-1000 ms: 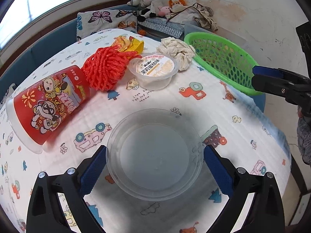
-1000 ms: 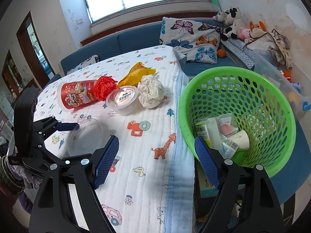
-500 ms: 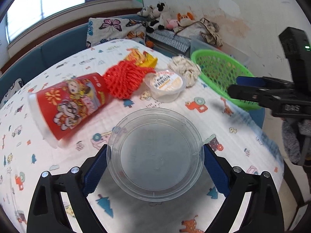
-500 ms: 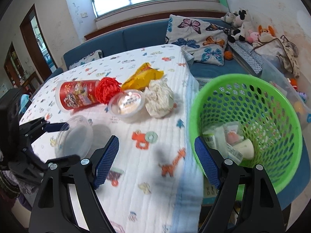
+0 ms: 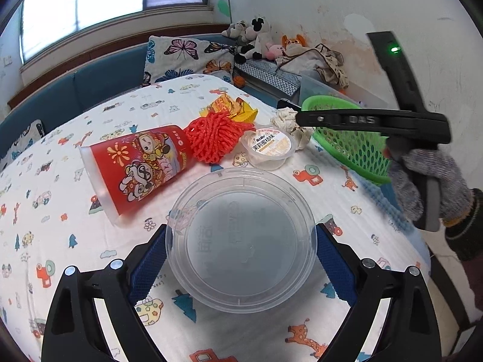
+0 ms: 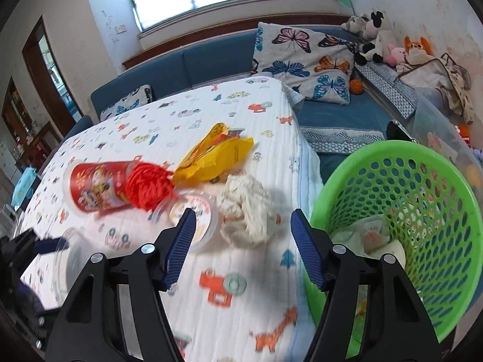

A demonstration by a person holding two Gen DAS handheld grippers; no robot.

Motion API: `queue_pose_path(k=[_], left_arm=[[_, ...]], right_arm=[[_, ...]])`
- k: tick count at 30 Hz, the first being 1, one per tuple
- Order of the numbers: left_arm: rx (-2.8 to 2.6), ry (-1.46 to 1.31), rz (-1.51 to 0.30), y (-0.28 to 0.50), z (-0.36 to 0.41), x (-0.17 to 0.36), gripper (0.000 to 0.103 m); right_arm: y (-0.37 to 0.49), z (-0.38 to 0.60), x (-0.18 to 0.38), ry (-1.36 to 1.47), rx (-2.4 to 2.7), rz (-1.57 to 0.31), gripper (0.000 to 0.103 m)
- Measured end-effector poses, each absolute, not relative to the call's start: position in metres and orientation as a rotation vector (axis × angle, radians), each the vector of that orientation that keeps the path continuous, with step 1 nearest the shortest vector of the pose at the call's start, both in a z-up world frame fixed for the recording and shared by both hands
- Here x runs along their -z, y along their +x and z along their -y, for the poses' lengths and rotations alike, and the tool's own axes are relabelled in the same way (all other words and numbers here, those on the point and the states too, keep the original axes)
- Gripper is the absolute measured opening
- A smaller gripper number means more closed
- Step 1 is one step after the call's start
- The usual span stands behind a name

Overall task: Collect trash
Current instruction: 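Drop the white tissue into the basket with the right gripper while the left holds the container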

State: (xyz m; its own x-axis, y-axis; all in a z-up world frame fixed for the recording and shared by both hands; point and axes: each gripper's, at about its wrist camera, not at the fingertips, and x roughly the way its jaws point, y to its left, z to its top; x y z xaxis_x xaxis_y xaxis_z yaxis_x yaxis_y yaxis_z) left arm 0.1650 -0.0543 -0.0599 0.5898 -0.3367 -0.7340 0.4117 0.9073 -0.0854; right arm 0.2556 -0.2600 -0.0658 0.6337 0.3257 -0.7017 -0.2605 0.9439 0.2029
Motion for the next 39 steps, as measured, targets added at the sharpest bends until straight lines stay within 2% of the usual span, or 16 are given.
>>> queue_pose_path(k=[10,13,15,26,39], left_arm=[[0.418,0.092,-0.83,0.165,0.046,0.061,0.09],[0.415,0.09,-0.828,0.165,0.045,0.06,0.09],[0.416,0.089,-0.827,0.166,0.045,0.06,0.09],[0.437,0.095,-0.807,0.165,0.057,0.048,0.09],[0.514,0.131,-0.78,0.164,0.104,0.03,0.09]], right_arm=[[0.283,0.26,0.088,0.141,-0.33,-0.886,0.056],[0.283,0.263,0.09,0.185,-0.357,-0.89,0.046],[0.281,0.263,0.087,0.181,-0.355,-0.88,0.043],[0.257,0.286,0.064,0.199,-0.335,-0.815,0.043],[0.22,0.369,0.059,0.189,-0.176,-0.803,0.043]])
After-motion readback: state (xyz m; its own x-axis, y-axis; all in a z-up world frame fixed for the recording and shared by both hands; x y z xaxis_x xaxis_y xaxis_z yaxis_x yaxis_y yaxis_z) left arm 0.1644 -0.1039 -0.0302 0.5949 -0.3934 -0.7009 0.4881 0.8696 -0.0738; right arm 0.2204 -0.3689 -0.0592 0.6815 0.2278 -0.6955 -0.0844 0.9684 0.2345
